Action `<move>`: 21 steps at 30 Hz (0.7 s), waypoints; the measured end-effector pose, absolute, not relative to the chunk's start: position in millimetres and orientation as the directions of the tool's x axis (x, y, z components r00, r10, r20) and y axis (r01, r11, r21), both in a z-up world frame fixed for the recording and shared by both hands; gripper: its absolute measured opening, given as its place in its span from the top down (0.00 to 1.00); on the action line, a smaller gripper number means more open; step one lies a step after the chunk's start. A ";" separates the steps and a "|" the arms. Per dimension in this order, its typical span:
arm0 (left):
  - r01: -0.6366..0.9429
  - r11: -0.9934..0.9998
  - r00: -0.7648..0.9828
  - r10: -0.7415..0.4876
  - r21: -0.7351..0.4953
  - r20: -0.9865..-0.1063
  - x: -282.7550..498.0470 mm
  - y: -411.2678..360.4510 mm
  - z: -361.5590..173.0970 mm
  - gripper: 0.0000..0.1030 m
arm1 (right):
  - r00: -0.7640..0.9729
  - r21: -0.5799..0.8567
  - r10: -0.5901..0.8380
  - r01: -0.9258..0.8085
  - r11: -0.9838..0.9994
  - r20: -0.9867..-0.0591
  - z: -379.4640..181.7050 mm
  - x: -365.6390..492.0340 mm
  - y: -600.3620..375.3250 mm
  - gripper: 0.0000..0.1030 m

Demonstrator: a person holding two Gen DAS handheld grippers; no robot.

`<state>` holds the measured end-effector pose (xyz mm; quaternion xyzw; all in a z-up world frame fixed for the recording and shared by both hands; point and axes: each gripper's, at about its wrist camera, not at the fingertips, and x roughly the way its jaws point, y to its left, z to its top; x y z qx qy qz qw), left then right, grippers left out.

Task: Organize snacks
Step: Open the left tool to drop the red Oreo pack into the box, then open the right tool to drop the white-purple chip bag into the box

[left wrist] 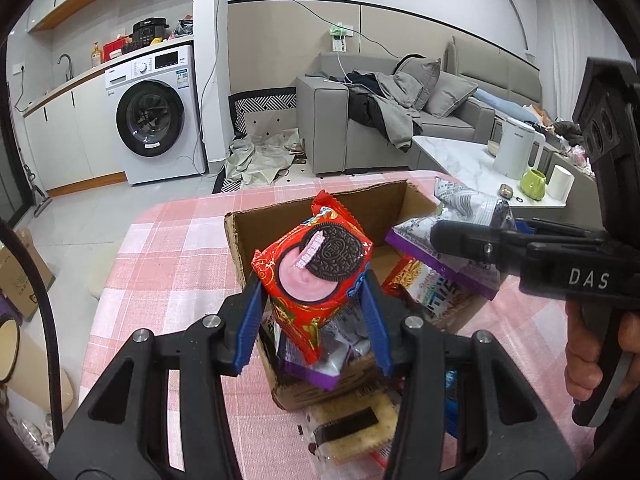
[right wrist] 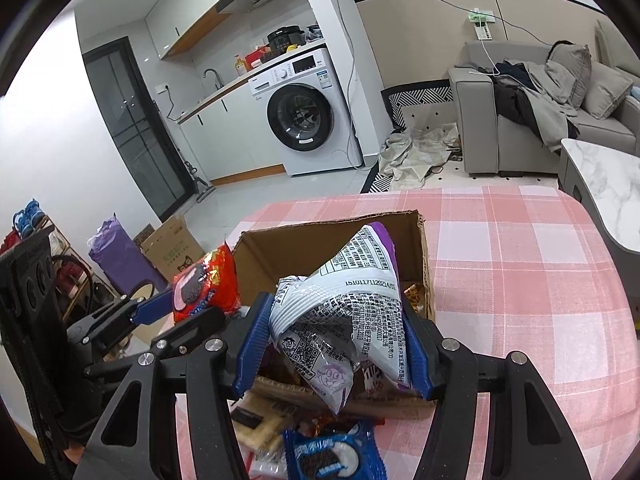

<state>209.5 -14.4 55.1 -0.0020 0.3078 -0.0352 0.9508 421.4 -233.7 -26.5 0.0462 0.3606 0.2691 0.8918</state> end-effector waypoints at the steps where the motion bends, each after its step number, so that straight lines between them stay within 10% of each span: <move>1: 0.066 0.998 0.805 -0.067 -0.023 -0.590 213.1 -14.4 51.3 0.58 | 0.595 0.278 0.512 -0.444 0.852 -0.619 -27.6 423.5 -233.1 0.41; 21: 0.082 0.997 0.799 -0.075 -0.016 -0.597 255.4 -17.7 31.2 0.59 | 0.600 0.252 0.497 -0.448 0.858 -0.627 -35.3 443.0 -221.8 0.38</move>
